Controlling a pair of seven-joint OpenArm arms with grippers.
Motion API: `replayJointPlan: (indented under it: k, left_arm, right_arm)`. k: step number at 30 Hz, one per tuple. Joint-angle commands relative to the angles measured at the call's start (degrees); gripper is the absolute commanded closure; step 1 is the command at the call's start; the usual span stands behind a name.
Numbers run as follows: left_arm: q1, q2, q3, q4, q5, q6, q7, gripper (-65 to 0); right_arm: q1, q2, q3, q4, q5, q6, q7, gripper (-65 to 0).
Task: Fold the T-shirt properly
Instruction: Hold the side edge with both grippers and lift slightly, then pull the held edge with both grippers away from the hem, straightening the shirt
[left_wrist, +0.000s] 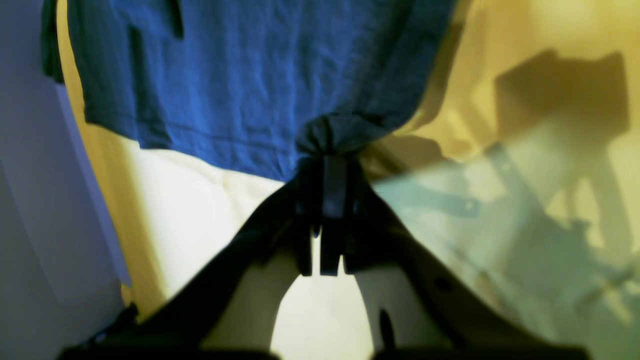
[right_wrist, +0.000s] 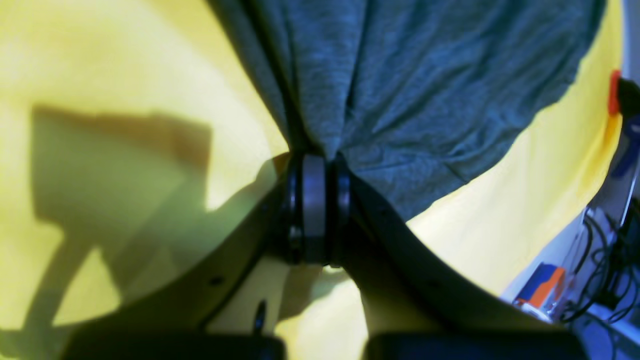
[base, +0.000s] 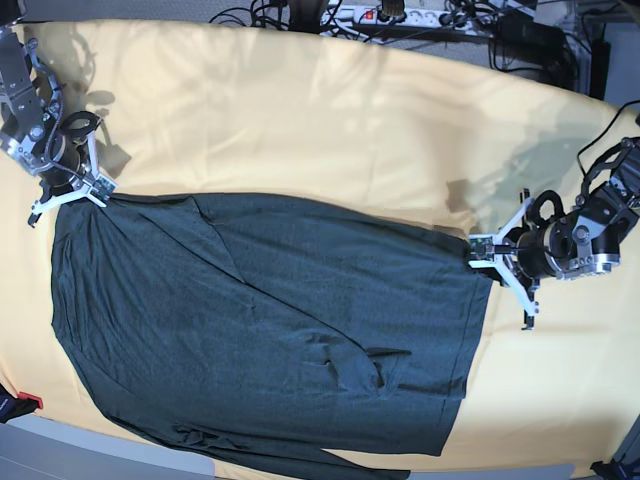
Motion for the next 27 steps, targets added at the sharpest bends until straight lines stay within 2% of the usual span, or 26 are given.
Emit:
replayJointPlan:
  k: [1, 3, 4, 8, 15, 18, 22, 27]
  left_arm:
    - [-1.14, -1.6, -0.81, 0.52, -0.94, -0.7, -0.63, 0.0]
    - [-1.11, -2.51, -0.81, 0.52, -2.78, -4.15, -0.7, 0.0]
    - [-1.11, -2.91, -0.81, 0.52, -4.04, -4.82, -0.81, 0.0]
    - [-1.11, -4.5, -0.81, 0.57, -6.93, -4.82, -1.29, 0.0]
    - [-1.09, -7.3, -0.79, 3.15, -12.48, -4.82, -1.2, 0.0]
    - [-0.46, -9.27, -0.76, 6.14, -14.8, -4.82, -1.05, 0.0]
    - [3.63, -12.94, -0.76, 10.01, -14.69, -4.82, -1.03, 0.0]
    - [7.82, -16.2, -0.76, 12.96, -13.86, -4.82, -1.03, 0.0]
  right_arm:
    - [0.17, 1.81, 0.39, 0.9, 0.0, 0.13, -0.94, 0.0]
    - [0.17, 2.6, 0.39, 1.44, 0.59, 0.74, -1.97, 0.0]
    - [0.17, 3.13, 0.39, 1.7, 1.46, 1.09, -2.25, 0.0]
    - [-0.28, 5.99, 0.39, 3.87, 4.59, 1.92, -4.33, 0.0]
    - [-7.02, 11.43, 0.44, 10.69, 4.46, -0.98, -5.75, 0.0]
    - [-9.6, 12.59, 0.46, 13.2, 4.44, -2.08, -7.85, 0.0]
    - [-12.81, 13.31, 1.36, 15.61, 4.46, -2.82, -11.52, 0.0]
    - [-16.63, 13.29, 4.81, 16.65, 4.5, -3.08, -11.69, 0.0]
